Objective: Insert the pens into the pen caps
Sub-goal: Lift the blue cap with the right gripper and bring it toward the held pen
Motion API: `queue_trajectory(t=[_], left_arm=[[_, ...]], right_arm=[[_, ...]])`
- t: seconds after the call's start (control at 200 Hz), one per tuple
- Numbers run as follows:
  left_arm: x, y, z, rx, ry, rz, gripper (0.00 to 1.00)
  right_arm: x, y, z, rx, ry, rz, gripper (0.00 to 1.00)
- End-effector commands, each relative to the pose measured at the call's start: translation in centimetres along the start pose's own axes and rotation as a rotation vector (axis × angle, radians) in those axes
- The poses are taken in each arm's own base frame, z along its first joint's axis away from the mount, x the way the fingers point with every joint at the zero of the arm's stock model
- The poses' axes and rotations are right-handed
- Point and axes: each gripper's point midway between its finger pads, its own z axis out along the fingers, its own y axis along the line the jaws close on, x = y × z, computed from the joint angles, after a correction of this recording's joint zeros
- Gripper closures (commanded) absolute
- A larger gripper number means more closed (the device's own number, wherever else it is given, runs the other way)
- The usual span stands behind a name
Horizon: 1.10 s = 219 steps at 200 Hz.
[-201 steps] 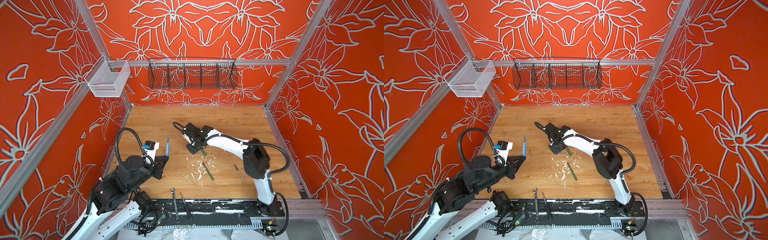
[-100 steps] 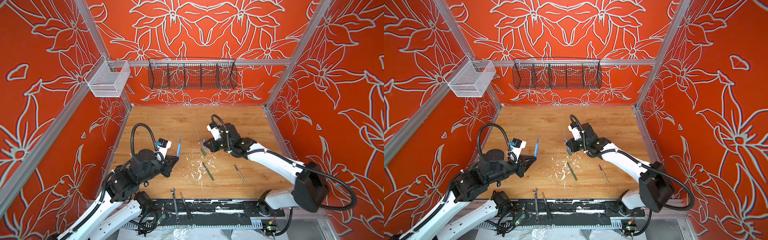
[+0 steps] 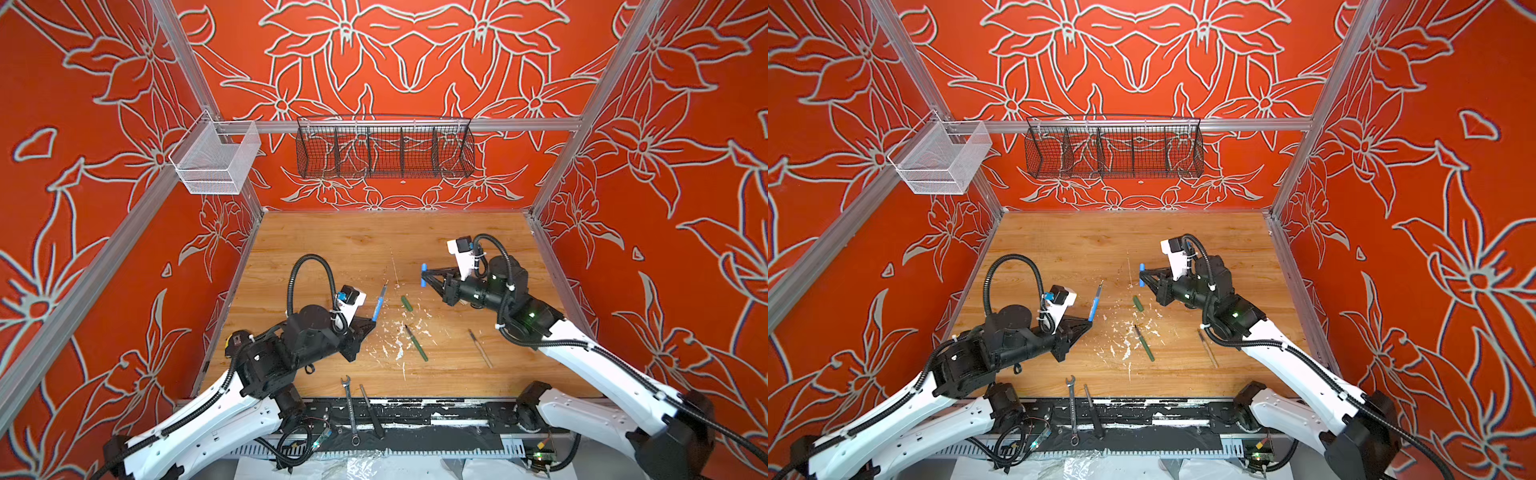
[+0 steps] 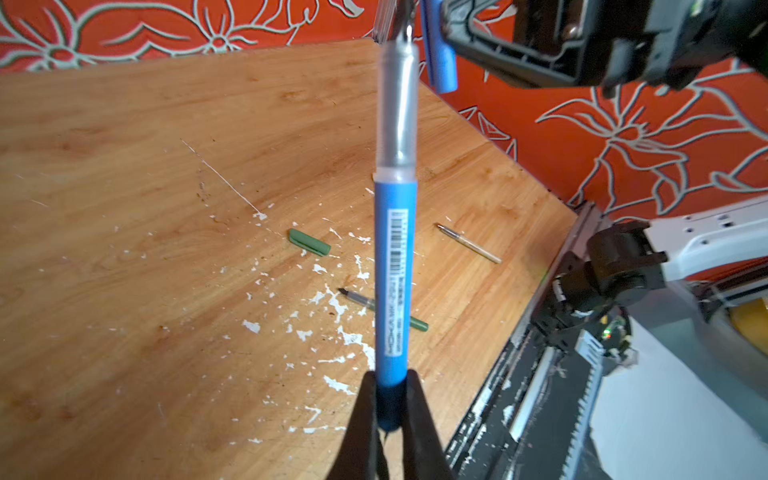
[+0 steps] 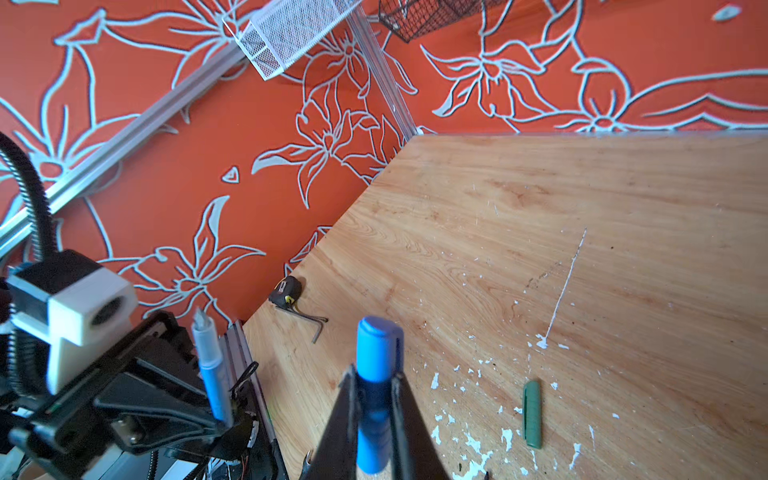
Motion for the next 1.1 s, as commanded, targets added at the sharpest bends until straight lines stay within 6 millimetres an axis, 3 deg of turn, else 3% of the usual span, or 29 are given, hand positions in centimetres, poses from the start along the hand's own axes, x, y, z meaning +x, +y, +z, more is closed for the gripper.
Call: queue_trajectory(t=[0.0,0.22,0.435,0.545,0.61,0.766,0.976,1.091], left_arm=[[-1.2,1.8,0.3,-0.153,-0.104,0.095,1.00],[-1.2,1.0,1.5,-0.169,-0.158,0.163,1.00],[-1.0,-0.5,2.0,-0.067,-0.220,0.152,1.00],[-1.1,-1.9,1.7,0.023,-0.249,0.140,1.00],[-1.1,-1.7,1.4,0.022,-0.261,0.123,1.00],[-0.5,-1.3,1.3,0.005,-0.241,0.132,1.00],[-1.0,-2.1,1.3,0.041,-0.254,0.135,1.00],[-1.1,-2.0,1.1,0.040,-0.269,0.148,1.00]], right_arm=[[-0.4,-0.5,-1.1,0.045,-0.029,0.003,1.00],[-2.1,1.3,-2.4,-0.019,-0.108,-0.041,1.00],[-3.1,3.8,-2.0,-0.176,-0.164,-0.034,1.00],[-3.6,4.4,-2.1,-0.214,-0.184,-0.035,1.00],[-3.9,4.8,-2.2,-0.229,-0.192,-0.034,1.00],[-4.2,5.9,-2.2,-0.275,-0.206,-0.038,1.00],[-3.4,9.7,-1.0,-0.321,-0.197,-0.173,1.00],[-3.3,10.6,-0.5,-0.348,-0.205,-0.191,1.00]])
